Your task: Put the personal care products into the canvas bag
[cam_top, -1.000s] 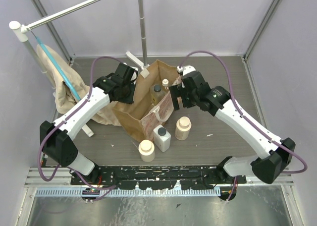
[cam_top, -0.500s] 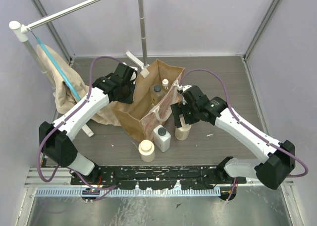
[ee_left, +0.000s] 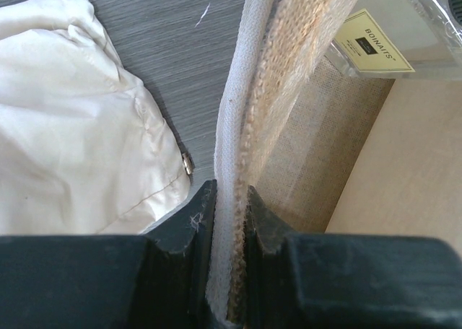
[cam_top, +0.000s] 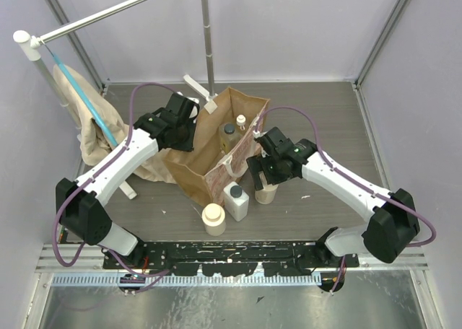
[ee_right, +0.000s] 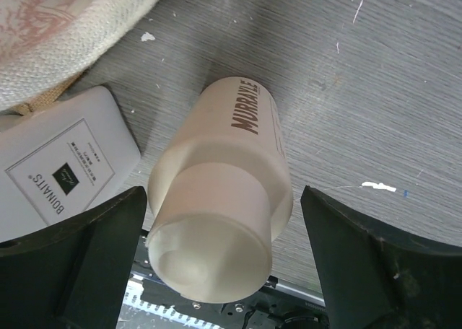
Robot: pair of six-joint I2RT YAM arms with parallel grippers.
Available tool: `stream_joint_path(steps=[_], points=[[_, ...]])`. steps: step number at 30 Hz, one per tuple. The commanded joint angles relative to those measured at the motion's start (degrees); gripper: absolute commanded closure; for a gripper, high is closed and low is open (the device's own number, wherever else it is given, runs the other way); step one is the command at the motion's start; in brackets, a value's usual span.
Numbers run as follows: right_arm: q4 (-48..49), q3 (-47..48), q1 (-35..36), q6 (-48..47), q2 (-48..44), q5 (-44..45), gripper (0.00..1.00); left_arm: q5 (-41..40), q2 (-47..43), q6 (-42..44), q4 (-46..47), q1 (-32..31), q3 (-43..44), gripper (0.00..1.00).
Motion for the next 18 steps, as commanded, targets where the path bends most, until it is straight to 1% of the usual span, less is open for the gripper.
stream_joint_path(steps=[1,6,15,17,18], points=[[0.14,-0.46,0.1,-0.37,-0.18,1.78,0.07,-1.01,-1.23,-0.79,0.0,0.41,-1.65,0.95],[2.78,-1.85,0.11,-0.2,0.42,1.85,0.15,-0.61,-0.99,-1.07,0.44,0.36,-2.01,0.95],[3.62,-2.28,0.09,-0.15,1.82,2.1,0.18,-1.18,-0.57,-0.57,0.43,0.41,-1.57,0.95],[3.49,-2.1,0.08,-0.26,1.88,2.25,0.23,-1.09,-0.57,-0.65,0.5,0.4,-1.49,0.95],[3.21,-1.77,0.08,-0.26,1.95,2.45,0.28,-1.11,-0.51,-0.66,0.62,0.43,-1.48,0.95]])
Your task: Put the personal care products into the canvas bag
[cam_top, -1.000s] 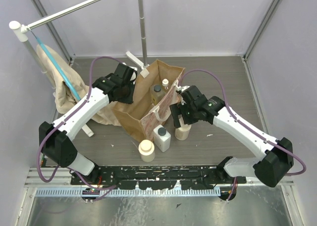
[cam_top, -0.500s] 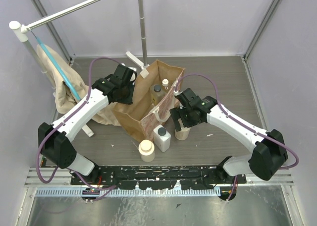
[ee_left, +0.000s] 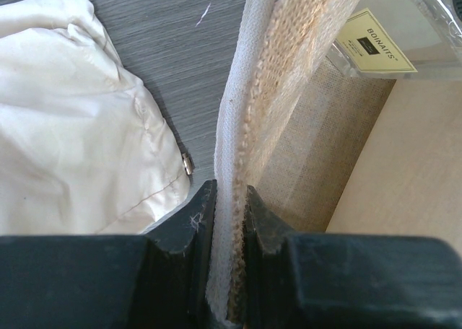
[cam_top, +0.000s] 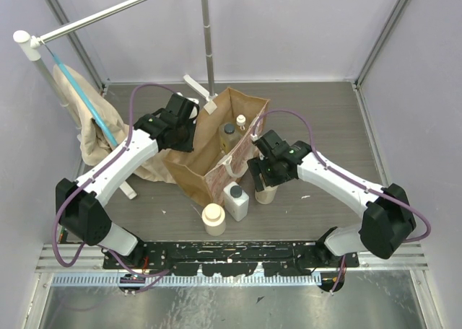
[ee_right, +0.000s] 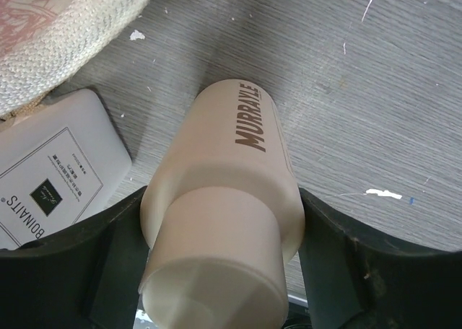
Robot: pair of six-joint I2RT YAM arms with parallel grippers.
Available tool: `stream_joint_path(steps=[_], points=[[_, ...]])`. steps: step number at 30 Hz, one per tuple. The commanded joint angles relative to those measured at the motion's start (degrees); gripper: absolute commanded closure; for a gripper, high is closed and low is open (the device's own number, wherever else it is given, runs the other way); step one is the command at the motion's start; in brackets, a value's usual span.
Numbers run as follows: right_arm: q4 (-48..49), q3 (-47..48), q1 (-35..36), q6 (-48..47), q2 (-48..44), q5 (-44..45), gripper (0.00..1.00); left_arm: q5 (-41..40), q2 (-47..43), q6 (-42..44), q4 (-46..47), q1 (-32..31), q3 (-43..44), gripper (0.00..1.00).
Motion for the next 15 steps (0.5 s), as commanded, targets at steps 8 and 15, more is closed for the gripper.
stream_joint_path(steps=[8,15], points=[[-5.31,8.98,0.05,0.24,-2.09,11.65,0.8,-1.2,0.45,-0.4,0.09,0.41,0.45,0.95],[-18.47,32.05,-0.06,-1.96,1.49,24.21,0.99,-0.89,1.86,-0.03,-0.08,0.5,1.85,0.95]])
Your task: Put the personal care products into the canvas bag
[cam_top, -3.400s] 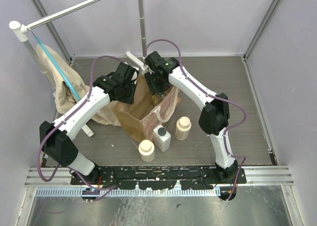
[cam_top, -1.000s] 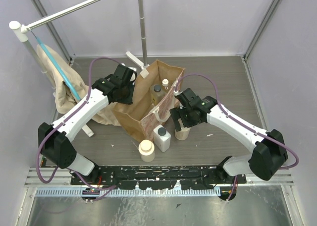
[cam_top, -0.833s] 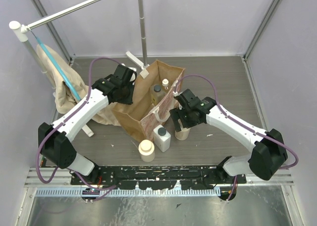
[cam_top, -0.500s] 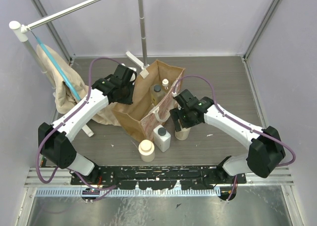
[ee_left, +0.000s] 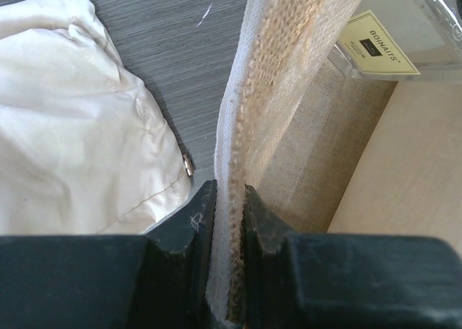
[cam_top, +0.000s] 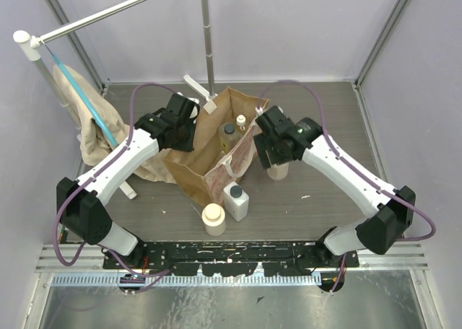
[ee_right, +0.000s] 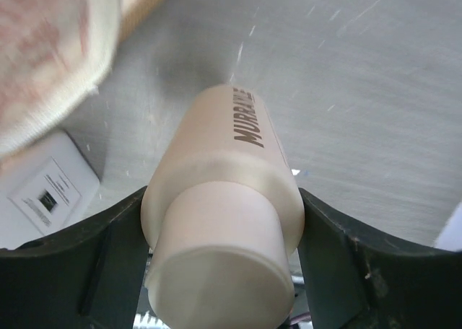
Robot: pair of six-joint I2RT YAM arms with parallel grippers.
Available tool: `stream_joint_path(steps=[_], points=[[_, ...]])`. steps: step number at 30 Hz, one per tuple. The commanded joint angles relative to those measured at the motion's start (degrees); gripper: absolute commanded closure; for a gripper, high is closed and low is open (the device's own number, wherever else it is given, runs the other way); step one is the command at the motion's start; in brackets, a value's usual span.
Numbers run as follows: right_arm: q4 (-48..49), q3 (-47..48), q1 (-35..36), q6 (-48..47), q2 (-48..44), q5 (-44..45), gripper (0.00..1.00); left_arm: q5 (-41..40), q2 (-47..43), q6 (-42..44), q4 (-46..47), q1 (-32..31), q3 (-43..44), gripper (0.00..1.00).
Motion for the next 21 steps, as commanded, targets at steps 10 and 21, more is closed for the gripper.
stream_joint_path(steps=[10,21], points=[[-9.85,52.4,-0.41,-11.29,10.48,21.15,0.99,-0.61,1.53,0.42,0.01,0.48,1.63,0.95],[9.57,56.77,-0.31,-12.75,13.24,-6.12,0.99,-0.7,1.04,0.36,0.09,0.59,1.57,0.95]])
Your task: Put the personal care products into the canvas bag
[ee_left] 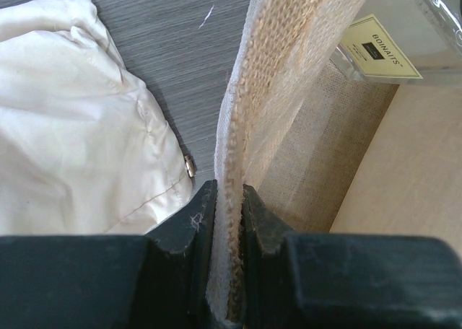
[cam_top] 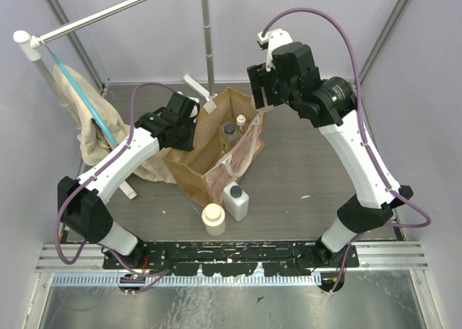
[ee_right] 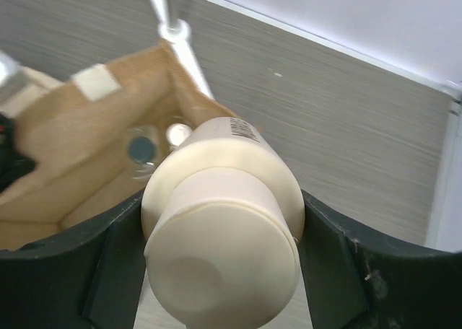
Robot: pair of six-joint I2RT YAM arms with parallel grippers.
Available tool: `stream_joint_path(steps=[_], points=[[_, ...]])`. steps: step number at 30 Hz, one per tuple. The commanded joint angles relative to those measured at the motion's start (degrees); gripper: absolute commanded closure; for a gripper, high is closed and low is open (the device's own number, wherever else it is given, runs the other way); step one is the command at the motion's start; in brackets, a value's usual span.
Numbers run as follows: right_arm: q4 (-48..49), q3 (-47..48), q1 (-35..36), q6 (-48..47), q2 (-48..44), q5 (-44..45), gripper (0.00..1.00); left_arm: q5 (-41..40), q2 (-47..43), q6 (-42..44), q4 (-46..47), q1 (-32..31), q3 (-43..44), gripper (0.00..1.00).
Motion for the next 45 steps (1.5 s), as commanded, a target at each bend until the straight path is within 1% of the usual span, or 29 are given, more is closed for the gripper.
stream_joint_path(steps=[1,4,11,17,24,30,38,45], points=[[14.86,3.68,0.26,1.23,1.48,-16.36,0.99,-0.69,0.3,0.17,0.33,0.3,0.97,0.95],[16.26,2.95,0.51,2.94,3.34,-22.18,0.99,-0.87,-0.08,-0.01,0.33,0.3,0.77,0.95],[17.87,-3.08,1.03,4.51,5.3,-28.99,0.99,-0.7,-0.68,-0.88,0.33,0.3,0.22,0.95],[19.26,-8.76,1.1,7.2,6.43,-32.86,0.99,-1.08,-0.67,-0.67,0.33,0.26,0.63,0.95],[22.52,-14.5,1.47,7.82,7.15,-35.72,0.99,-1.05,-0.54,-0.79,0.33,0.3,0.56,0.95],[24.57,-18.58,1.71,6.61,8.06,-33.88,0.99,-1.04,-0.81,-1.07,0.33,0.3,0.28,0.95],[22.44,-16.38,1.72,3.96,12.86,-30.82,0.99,-1.13,-0.89,-0.38,-0.07,0.3,0.58,0.95],[20.13,-16.37,1.77,2.92,15.44,-25.47,0.99,-1.7,-1.31,-0.2,-0.52,0.26,0.98,0.95]])
